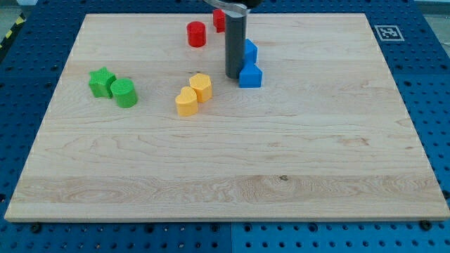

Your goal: Slide blue cube closer to blue triangle

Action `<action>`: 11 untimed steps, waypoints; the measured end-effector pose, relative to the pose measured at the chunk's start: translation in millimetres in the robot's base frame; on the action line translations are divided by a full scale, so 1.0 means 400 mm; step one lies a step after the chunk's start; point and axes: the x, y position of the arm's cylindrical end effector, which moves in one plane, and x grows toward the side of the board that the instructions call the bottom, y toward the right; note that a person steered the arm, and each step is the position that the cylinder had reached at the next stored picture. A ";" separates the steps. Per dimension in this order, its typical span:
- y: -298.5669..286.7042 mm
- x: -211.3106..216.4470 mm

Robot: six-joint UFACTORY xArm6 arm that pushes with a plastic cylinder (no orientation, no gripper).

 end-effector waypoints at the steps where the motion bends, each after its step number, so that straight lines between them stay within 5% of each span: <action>1: 0.073 0.025; 2: 0.151 0.066; 4: 0.035 0.073; 8: -0.062 -0.147; 11: -0.062 -0.202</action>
